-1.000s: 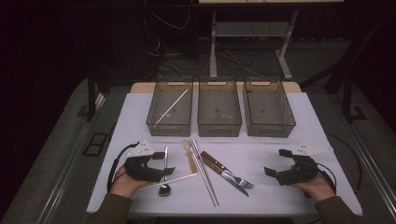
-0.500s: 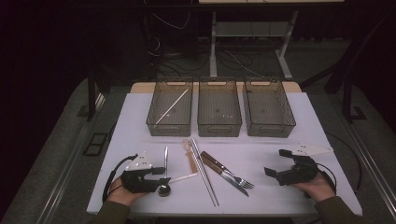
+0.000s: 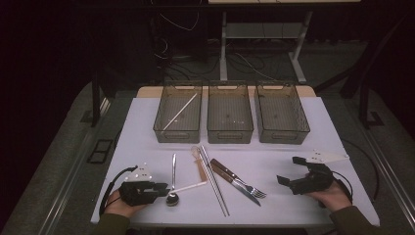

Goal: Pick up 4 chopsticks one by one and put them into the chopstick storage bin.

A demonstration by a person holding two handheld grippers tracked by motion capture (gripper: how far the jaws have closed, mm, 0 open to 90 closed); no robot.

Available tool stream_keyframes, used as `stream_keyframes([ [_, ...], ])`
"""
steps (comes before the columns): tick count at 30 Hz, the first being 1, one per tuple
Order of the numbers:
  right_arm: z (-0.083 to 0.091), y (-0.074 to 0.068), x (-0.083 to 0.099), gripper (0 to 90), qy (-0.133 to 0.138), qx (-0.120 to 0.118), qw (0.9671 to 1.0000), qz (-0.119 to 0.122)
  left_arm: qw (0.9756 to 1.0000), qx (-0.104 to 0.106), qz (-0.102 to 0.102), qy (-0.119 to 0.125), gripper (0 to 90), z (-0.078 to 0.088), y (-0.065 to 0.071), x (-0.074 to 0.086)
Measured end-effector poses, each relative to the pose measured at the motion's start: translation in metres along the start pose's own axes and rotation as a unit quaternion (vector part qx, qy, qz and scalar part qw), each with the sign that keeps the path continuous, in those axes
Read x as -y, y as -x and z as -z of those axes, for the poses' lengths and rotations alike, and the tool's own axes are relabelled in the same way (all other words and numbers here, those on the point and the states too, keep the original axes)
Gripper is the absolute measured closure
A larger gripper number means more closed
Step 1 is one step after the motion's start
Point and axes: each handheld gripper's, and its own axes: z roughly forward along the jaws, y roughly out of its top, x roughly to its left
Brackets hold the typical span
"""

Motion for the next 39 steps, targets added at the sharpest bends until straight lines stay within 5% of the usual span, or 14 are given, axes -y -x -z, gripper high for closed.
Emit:
stream_keyframes([
  [9, 0.0003, 0.0001, 0.0000, 0.8, 0.000, 0.001, 1.0000, 0.000, 0.9996, 0.011, -0.013, -0.024, 77.6, -0.0062, -0.0008, 0.0015],
  [39, 0.0001, 0.0000, 0.0002, 0.8, -0.001, 0.000, 1.0000, 0.000, 0.9972, 0.025, -0.060, -0.038, 84.6, -0.0069, -0.0003, -0.0018],
])
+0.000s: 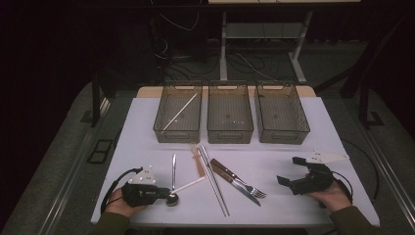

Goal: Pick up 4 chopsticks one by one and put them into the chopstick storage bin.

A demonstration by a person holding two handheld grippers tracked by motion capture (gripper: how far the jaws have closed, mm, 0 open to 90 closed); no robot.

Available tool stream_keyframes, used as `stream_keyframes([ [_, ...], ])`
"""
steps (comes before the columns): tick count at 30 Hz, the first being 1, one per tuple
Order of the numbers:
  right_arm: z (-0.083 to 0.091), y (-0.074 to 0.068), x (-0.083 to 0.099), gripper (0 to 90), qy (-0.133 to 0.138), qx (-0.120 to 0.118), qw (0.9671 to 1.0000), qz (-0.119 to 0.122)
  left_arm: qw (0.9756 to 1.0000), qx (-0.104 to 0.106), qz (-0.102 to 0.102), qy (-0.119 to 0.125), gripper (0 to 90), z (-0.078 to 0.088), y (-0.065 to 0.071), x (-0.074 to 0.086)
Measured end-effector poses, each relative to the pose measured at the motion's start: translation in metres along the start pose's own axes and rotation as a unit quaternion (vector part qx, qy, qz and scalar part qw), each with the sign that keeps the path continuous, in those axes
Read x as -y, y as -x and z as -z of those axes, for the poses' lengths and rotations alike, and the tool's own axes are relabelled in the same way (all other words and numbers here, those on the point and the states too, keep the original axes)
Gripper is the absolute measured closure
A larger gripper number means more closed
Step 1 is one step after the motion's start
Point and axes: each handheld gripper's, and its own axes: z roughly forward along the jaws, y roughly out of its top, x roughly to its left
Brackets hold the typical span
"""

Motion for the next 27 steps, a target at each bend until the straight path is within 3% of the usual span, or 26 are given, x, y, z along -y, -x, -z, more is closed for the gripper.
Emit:
stream_keyframes([
  [17, 0.000, 0.000, 0.000, 0.8, 0.000, 0.001, 1.0000, -0.002, 0.9994, 0.001, -0.002, 0.036, 84.7, 0.010, 0.001, -0.007],
  [27, 0.000, 0.000, 0.000, 0.8, -0.001, 0.001, 1.0000, -0.003, 0.9984, -0.005, 0.018, 0.054, 84.7, 0.012, 0.001, -0.014],
])
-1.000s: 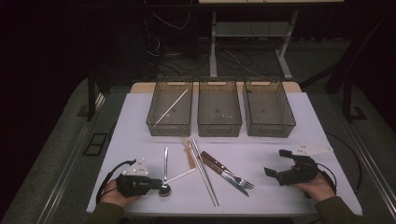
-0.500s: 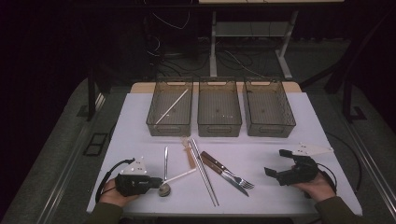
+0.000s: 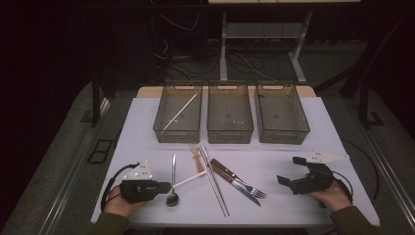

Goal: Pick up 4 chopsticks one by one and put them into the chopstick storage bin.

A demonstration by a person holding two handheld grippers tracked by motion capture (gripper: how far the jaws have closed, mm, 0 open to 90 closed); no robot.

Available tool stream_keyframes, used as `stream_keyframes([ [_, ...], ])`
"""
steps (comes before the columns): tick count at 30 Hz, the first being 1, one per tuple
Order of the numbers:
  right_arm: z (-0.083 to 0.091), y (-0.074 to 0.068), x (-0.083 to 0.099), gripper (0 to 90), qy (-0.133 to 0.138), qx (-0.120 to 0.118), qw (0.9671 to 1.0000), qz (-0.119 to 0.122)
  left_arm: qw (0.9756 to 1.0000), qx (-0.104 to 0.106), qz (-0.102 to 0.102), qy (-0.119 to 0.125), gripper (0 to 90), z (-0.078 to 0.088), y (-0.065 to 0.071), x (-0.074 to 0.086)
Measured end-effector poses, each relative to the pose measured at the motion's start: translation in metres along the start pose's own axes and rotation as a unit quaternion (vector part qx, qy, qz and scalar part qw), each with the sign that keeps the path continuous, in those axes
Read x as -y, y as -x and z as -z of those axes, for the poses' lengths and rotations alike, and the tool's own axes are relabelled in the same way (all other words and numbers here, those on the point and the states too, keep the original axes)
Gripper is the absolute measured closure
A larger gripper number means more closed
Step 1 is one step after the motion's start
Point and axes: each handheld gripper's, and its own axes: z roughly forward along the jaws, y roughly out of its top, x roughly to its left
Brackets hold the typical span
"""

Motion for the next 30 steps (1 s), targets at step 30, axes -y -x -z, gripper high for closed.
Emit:
stream_keyframes([
  [30, -0.011, -0.001, -0.002, 0.8, -0.010, -0.011, 0.9998, 0.014, 0.9975, -0.037, 0.040, 0.046, 84.7, -0.002, -0.018, -0.031],
])
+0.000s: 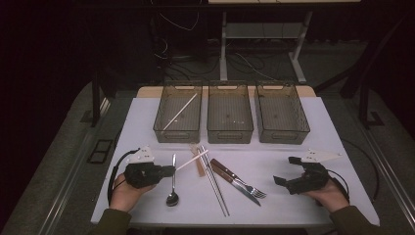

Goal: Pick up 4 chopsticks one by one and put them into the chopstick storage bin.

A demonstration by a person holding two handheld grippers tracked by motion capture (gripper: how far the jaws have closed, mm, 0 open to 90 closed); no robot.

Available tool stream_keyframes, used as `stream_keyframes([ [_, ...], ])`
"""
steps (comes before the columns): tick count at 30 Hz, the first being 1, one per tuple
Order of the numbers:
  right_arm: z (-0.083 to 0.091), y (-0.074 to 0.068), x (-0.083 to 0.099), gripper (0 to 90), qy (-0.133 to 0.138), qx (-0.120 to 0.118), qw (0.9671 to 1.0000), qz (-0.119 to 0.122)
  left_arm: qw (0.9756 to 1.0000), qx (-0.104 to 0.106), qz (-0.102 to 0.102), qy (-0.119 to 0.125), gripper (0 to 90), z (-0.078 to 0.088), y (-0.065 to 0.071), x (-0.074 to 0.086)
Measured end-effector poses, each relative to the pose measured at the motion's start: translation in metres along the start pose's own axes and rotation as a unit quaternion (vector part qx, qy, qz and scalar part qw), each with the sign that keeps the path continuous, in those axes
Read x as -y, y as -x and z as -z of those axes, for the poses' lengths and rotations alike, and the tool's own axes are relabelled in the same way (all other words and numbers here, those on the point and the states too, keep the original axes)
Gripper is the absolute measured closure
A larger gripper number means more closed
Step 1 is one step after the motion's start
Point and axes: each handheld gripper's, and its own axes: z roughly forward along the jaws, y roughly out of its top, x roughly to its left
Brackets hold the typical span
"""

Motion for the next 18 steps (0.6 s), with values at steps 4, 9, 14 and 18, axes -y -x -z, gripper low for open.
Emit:
stream_keyframes([
  [4, 0.000, 0.000, 0.000, 0.8, -0.001, 0.001, 1.0000, -0.002, 0.9999, -0.006, 0.004, 0.007, 84.7, -0.001, -0.003, -0.007],
  [9, 0.001, 0.001, 0.000, 0.8, 0.000, 0.002, 1.0000, -0.004, 0.9997, -0.019, 0.010, 0.012, 84.7, -0.004, -0.006, -0.017],
  [14, 0.001, 0.001, 0.000, 0.8, 0.001, 0.003, 1.0000, -0.003, 0.9990, -0.028, 0.022, 0.026, 84.7, -0.006, -0.014, -0.027],
  [18, 0.002, 0.002, 0.000, 0.8, 0.003, 0.006, 0.9999, -0.009, 0.9983, -0.037, 0.028, 0.035, 84.7, -0.007, -0.019, -0.035],
])
